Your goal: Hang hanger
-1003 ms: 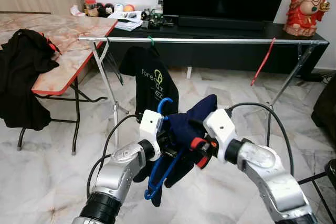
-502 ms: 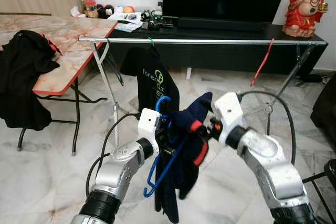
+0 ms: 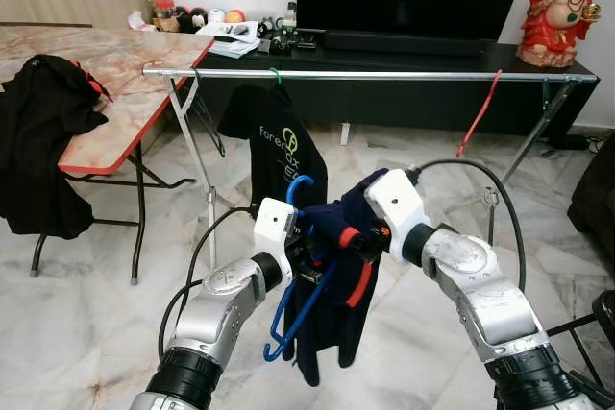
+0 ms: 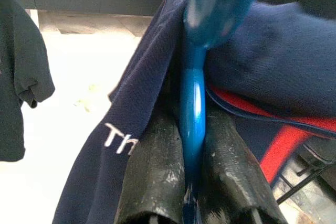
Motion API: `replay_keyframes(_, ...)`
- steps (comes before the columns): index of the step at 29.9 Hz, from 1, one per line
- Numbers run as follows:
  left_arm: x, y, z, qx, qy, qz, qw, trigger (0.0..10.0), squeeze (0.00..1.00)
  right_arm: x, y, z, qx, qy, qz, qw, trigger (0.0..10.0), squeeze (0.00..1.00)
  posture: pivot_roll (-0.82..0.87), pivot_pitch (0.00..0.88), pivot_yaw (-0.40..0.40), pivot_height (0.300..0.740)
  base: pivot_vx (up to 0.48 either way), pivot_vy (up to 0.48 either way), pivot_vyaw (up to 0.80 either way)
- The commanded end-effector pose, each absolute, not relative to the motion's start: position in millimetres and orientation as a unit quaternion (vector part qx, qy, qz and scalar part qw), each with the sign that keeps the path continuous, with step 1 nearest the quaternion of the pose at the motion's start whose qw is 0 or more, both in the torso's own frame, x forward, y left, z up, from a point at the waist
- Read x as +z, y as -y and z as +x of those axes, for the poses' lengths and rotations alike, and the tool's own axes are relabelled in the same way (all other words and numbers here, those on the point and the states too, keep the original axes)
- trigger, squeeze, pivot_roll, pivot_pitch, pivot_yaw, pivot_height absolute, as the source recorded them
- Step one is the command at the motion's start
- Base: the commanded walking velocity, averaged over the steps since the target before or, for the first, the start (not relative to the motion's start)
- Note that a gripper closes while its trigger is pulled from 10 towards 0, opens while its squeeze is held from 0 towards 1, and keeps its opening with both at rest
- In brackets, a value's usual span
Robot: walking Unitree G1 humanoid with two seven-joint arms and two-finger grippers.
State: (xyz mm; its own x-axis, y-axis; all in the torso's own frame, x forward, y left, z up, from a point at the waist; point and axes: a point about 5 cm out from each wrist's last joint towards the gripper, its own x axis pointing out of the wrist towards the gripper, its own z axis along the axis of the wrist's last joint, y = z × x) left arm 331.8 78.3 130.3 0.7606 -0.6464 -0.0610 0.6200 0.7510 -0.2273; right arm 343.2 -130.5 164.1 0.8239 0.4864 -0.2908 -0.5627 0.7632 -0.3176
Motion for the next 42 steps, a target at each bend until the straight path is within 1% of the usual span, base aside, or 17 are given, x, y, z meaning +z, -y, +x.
replay_keyframes(1,139,-75,333,-0.351,-0.047,-0.090,0.931,10.0,0.00,170,134,348,0.268,-0.090,-0.232,0.931,10.0,1.00,0.02,0.012,-0.029,0.740,0.000,0.000,0.00)
replay_keyframes(4,139,-74,332,-0.354,-0.047,-0.088,0.930,10.0,0.00,168,120,336,0.356,-0.094,-0.234,0.900,10.0,1.00,0.02,0.012,-0.029,0.740,0.000,0.000,0.00)
replay_keyframes(7,139,-75,332,-0.354,-0.047,-0.088,0.930,10.0,0.00,171,116,330,0.390,-0.084,-0.227,0.888,10.0,1.00,0.02,0.012,-0.029,0.740,0.000,0.000,0.00)
replay_keyframes(10,139,-77,333,-0.348,-0.048,-0.089,0.932,10.0,0.00,184,129,346,0.293,-0.058,-0.220,0.929,10.0,1.00,0.02,0.007,-0.029,0.740,0.000,0.000,0.00)
replay_keyframes(11,139,-77,333,-0.348,-0.048,-0.089,0.932,10.0,0.00,184,129,346,0.293,-0.058,-0.220,0.929,10.0,1.00,0.02,0.007,-0.029,0.740,0.000,0.000,0.00)
replay_keyframes(12,139,-77,333,-0.348,-0.047,-0.089,0.932,10.0,0.00,188,133,351,0.267,-0.043,-0.213,0.939,10.0,0.11,0.02,0.007,-0.029,0.740,0.000,0.000,0.00)
replay_keyframes(13,139,-77,333,-0.348,-0.047,-0.089,0.932,10.0,0.00,190,135,353,0.250,-0.040,-0.204,0.945,10.0,0.11,0.02,0.006,-0.029,0.740,0.000,0.000,0.00)
replay_keyframes(14,139,-77,333,-0.349,-0.047,-0.088,0.932,10.0,0.00,191,139,355,0.236,-0.040,-0.197,0.951,10.0,0.00,0.02,0.006,-0.029,0.740,0.000,0.000,0.00)
replay_keyframes(18,139,-75,333,-0.351,-0.046,-0.089,0.931,10.0,0.00,193,138,352,0.243,-0.037,-0.187,0.951,10.0,0.00,0.02,0.004,-0.030,0.740,0.000,0.000,0.00)
replay_keyframes(20,139,-75,333,-0.352,-0.047,-0.089,0.931,10.0,0.00,183,137,345,0.278,-0.068,-0.213,0.934,10.0,0.00,0.02,0.003,-0.030,0.740,0.000,0.000,0.00)
replay_keyframes(23,138,-76,332,-0.354,-0.048,-0.088,0.930,10.0,0.00,164,135,330,0.349,-0.110,-0.284,0.886,10.0,0.00,0.02,0.002,-0.030,0.740,0.000,0.000,0.00)
replay_keyframes(26,138,-76,332,-0.355,-0.048,-0.087,0.929,10.0,0.00,164,132,319,0.402,-0.100,-0.277,0.867,10.0,0.00,0.02,0.003,-0.029,0.740,0.000,0.000,0.00)
replay_keyframes(29,138,-76,332,-0.355,-0.048,-0.088,0.930,10.0,0.00,190,143,342,0.291,-0.038,-0.244,0.924,10.0,0.00,0.02,0.004,-0.029,0.740,0.000,0.000,0.00)
replay_keyframes(32,138,-75,332,-0.355,-0.048,-0.089,0.929,10.0,0.00,205,155,354,0.217,-0.011,-0.215,0.952,10.0,0.00,0.02,0.005,-0.029,0.740,0.000,0.000,0.00)
replay_keyframes(35,138,-74,332,-0.356,-0.049,-0.089,0.929,10.0,0.00,209,155,354,0.213,0.003,-0.205,0.955,10.0,0.00,0.02,0.006,-0.029,0.740,0.000,0.000,0.00)
replay_keyframes(38,137,-74,331,-0.356,-0.049,-0.090,0.929,10.0,0.00,199,145,345,0.263,-0.020,-0.197,0.944,10.0,0.00,0.02,0.006,-0.029,0.740,0.000,0.000,0.00)
replay_keyframes(42,136,-77,329,-0.373,-0.056,-0.078,0.923,10.0,0.00,186,151,337,0.294,-0.046,-0.253,0.921,10.0,0.00,0.02,0.009,-0.029,0.740,0.000,0.000,0.00)
